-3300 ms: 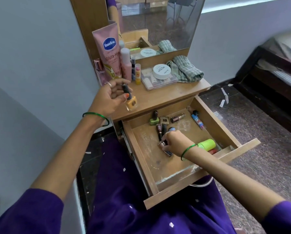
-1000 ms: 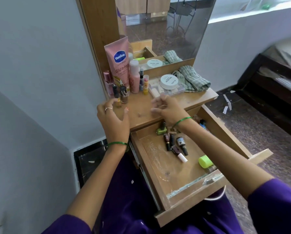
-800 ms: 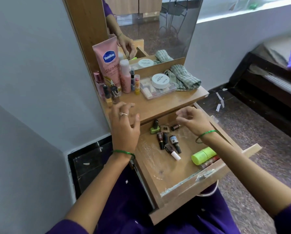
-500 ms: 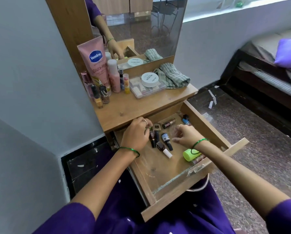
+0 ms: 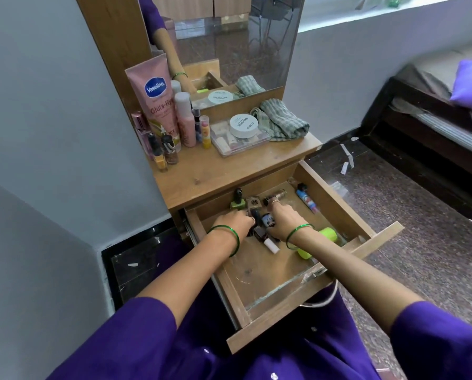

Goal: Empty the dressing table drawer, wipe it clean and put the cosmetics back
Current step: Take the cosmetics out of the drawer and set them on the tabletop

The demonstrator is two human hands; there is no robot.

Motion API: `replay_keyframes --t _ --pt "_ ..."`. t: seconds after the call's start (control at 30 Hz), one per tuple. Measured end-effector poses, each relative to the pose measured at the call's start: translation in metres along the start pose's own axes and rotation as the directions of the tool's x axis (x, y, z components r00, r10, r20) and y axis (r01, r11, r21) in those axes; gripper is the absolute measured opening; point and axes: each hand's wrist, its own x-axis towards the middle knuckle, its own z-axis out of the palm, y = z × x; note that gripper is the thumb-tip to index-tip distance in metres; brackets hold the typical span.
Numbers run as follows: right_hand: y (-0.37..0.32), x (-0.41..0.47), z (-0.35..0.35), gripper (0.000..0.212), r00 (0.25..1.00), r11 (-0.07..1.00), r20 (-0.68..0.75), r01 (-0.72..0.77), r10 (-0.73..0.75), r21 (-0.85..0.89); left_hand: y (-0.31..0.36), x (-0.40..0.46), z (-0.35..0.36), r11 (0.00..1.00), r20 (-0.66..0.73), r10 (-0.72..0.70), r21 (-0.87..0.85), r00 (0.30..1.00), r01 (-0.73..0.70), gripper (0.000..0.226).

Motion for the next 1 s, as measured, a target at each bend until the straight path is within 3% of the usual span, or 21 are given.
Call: replay_keyframes --t 0.2,0.33,0.43,0.53,0.63,0.77,1.0 --pt "0.011 -0.003 -0.011 0.022 0.999 0.996 -0.046 0.017 -0.013 0.092 0.000 0.003 -0.005 0.955 -0.077 0.152 0.269 0.985 -0.126 0.033" --pt "0.022 -0.007 -0.024 0.021 0.997 0.994 -0.067 0.031 -0.024 0.102 -0.005 0.001 -0.003 0.933 -0.105 0.206 0.322 0.973 -0.162 0.034" --pt "0.027 -0.012 -0.035 0.030 0.994 0.998 -0.105 0.029 -0.023 0.052 -0.010 -0.005 -0.005 0.973 -0.152 0.164 0.186 0.975 -0.135 0.033" --pt "0.029 -0.012 -0.049 0.015 0.985 0.994 -0.155 0.085 -0.074 0.065 -0.014 -0.019 -0.009 0.994 -0.327 0.093 -0.017 0.940 -0.104 0.029" --pt "0.018 -0.012 -0.068 0.004 0.960 0.980 -0.238 0.176 -0.150 0.094 -0.022 -0.036 -0.021 0.948 -0.445 -0.045 -0.300 0.894 -0.102 0.036" --pt "-0.013 -0.014 -0.094 0.007 0.903 0.948 -0.364 0.292 -0.229 0.129 -0.038 -0.063 -0.046 0.854 -0.618 -0.240 -0.500 0.748 -0.140 0.035" --pt "-0.081 -0.004 -0.108 0.010 0.810 0.876 -0.432 0.475 -0.396 0.086 -0.079 -0.072 -0.078 0.699 -0.623 -0.549 -0.708 0.557 -0.103 0.029"
